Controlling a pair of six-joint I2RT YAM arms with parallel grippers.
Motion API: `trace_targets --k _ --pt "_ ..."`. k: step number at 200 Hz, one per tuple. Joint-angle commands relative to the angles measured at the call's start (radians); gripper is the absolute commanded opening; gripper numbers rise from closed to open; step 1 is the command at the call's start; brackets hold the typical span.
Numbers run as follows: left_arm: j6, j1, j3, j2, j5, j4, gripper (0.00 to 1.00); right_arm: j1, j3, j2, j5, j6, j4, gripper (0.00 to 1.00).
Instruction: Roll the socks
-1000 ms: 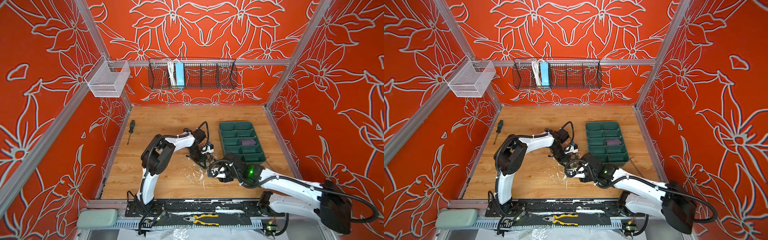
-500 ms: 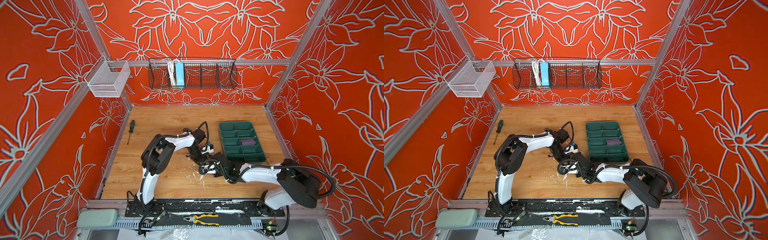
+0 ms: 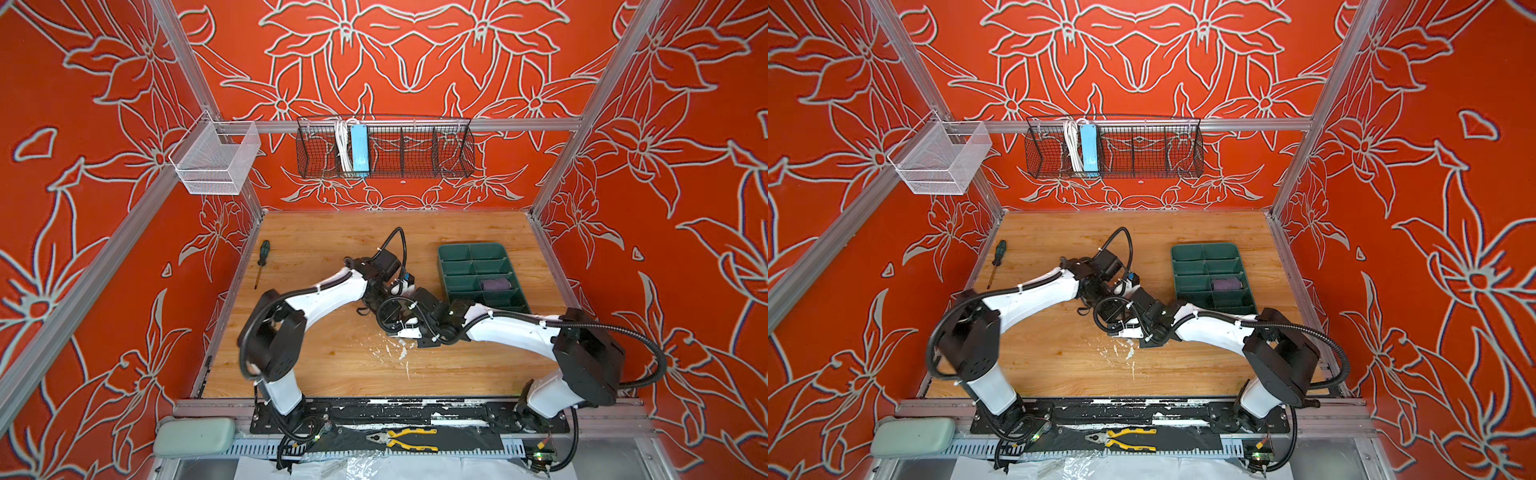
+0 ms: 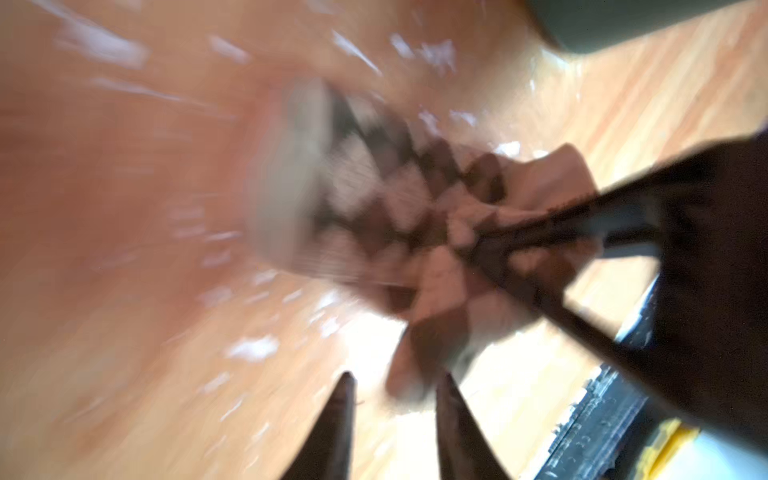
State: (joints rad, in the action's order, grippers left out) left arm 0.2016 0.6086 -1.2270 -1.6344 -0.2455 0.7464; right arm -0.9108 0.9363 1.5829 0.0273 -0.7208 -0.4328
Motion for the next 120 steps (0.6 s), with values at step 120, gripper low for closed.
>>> trace_targets --k 120 --pt "0.361 -0.077 0.318 1.032 0.092 -0.206 0.57 0.264 0.474 0.475 0.644 0.018 -0.620 0.00"
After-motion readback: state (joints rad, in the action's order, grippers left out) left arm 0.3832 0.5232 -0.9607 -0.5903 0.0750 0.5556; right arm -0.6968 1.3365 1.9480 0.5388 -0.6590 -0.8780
